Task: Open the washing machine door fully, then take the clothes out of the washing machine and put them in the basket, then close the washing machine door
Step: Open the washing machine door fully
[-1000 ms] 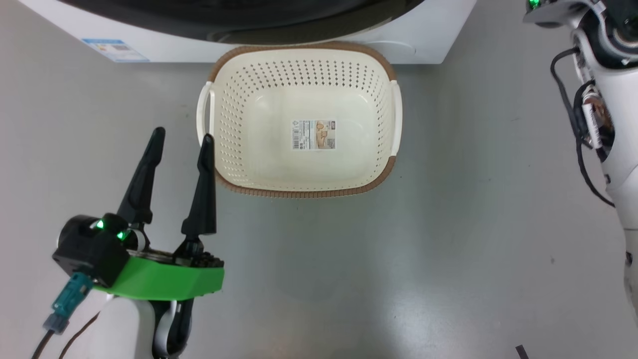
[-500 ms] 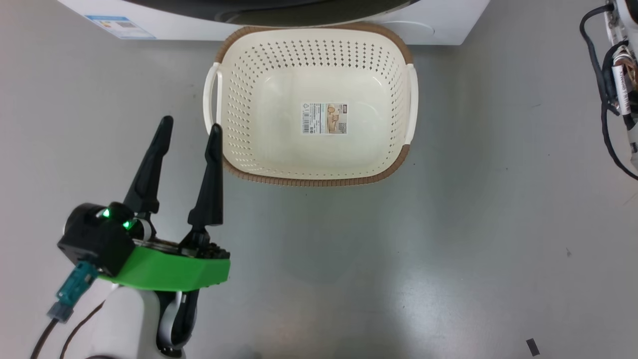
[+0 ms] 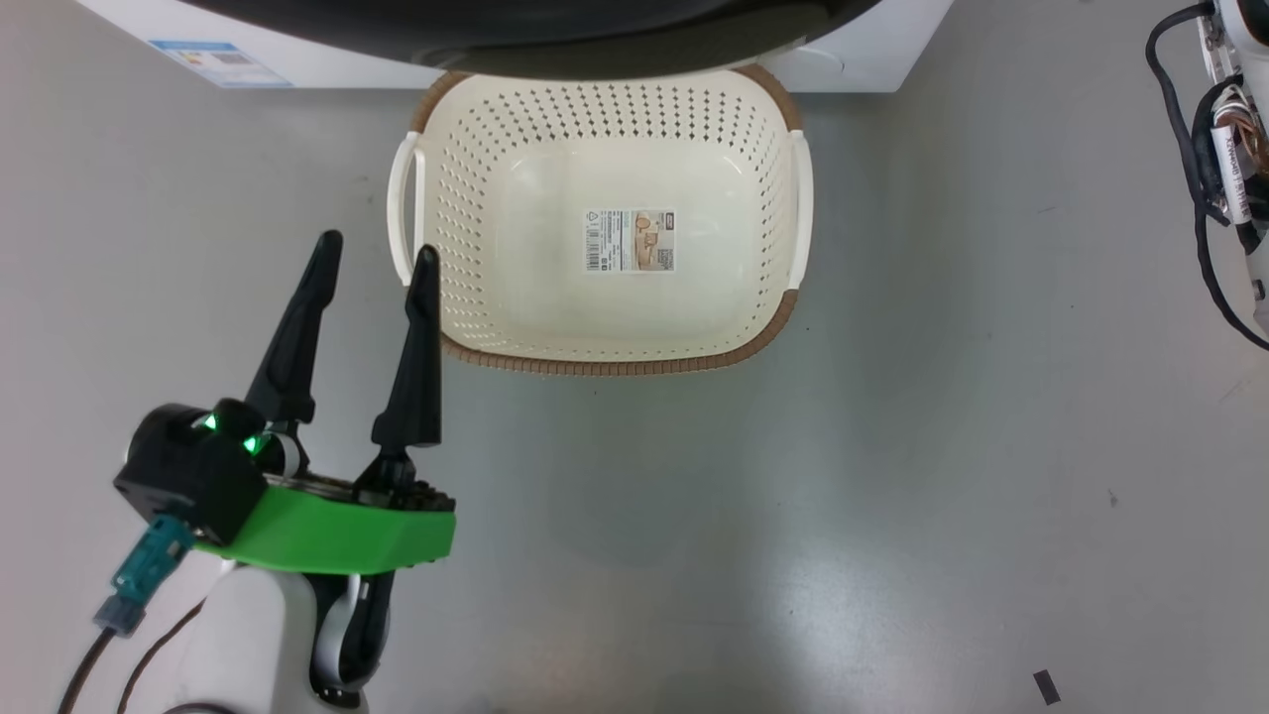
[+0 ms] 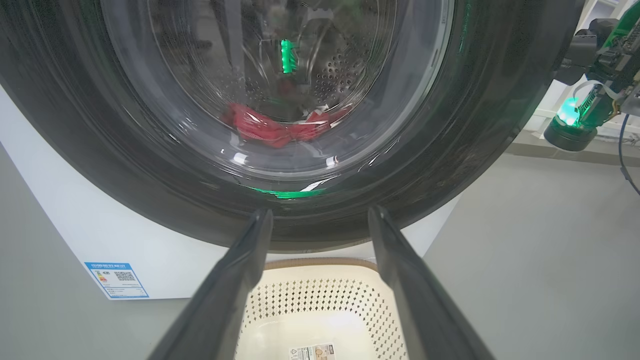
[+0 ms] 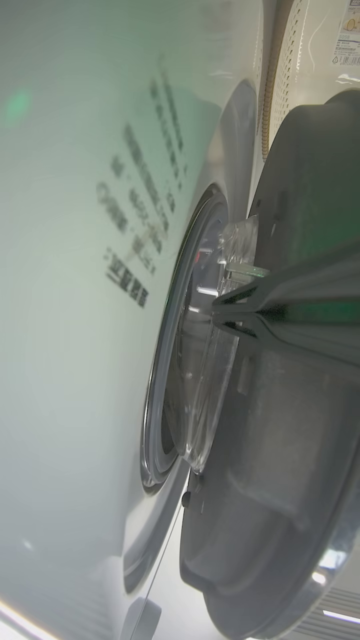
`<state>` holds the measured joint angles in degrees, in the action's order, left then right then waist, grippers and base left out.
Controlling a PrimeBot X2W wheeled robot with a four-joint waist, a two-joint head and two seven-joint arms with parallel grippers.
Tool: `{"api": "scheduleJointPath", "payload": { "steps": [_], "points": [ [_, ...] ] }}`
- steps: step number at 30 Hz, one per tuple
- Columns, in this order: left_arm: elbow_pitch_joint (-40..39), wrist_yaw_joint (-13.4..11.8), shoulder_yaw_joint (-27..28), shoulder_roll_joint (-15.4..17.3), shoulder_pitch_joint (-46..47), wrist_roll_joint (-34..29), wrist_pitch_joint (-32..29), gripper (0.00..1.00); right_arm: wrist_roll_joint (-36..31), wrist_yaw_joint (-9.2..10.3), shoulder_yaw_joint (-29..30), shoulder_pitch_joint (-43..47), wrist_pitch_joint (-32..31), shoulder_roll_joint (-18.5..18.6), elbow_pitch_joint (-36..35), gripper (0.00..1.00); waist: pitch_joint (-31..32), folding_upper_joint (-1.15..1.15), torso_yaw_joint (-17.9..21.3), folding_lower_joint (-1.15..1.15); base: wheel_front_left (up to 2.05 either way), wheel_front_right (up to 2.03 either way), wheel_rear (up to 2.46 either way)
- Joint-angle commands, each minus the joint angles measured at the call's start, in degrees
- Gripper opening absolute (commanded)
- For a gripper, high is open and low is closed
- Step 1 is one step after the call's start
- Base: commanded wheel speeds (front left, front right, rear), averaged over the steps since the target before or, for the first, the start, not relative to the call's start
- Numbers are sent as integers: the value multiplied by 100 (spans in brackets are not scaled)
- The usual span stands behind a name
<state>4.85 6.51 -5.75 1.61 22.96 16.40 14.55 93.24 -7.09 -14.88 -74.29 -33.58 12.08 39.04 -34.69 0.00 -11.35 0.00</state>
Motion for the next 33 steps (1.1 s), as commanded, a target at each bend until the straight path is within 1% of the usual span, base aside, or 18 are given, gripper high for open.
{"api": "scheduleJointPath", "payload": {
  "steps": [1,19,27,31,32,33],
  "points": [
    [-103,-42,197,127,37,11,45,100,-10,-40,-139,71,-150,-258,-206,0,42,0,30,0,0,0,0],
    [-59,-81,387,127,-206,-101,45,100,-162,-40,-512,678,-739,-398,-192,0,540,0,279,0,0,0,0],
    [-66,-80,392,127,-268,-104,45,100,-187,-40,-489,776,-729,-424,-166,0,617,0,287,0,0,0,0],
    [-62,-82,405,127,-281,-101,45,100,-299,-40,-429,807,-458,-411,-79,0,627,0,288,0,0,0,0],
    [-61,-85,406,127,-284,-101,45,100,-347,-40,-416,808,-349,-410,-66,6,628,0,291,0,0,0,0],
    [-61,-90,407,127,-287,-101,45,100,-393,-40,-399,820,-230,-409,-62,48,632,0,294,0,0,0,0]
  ]
}}
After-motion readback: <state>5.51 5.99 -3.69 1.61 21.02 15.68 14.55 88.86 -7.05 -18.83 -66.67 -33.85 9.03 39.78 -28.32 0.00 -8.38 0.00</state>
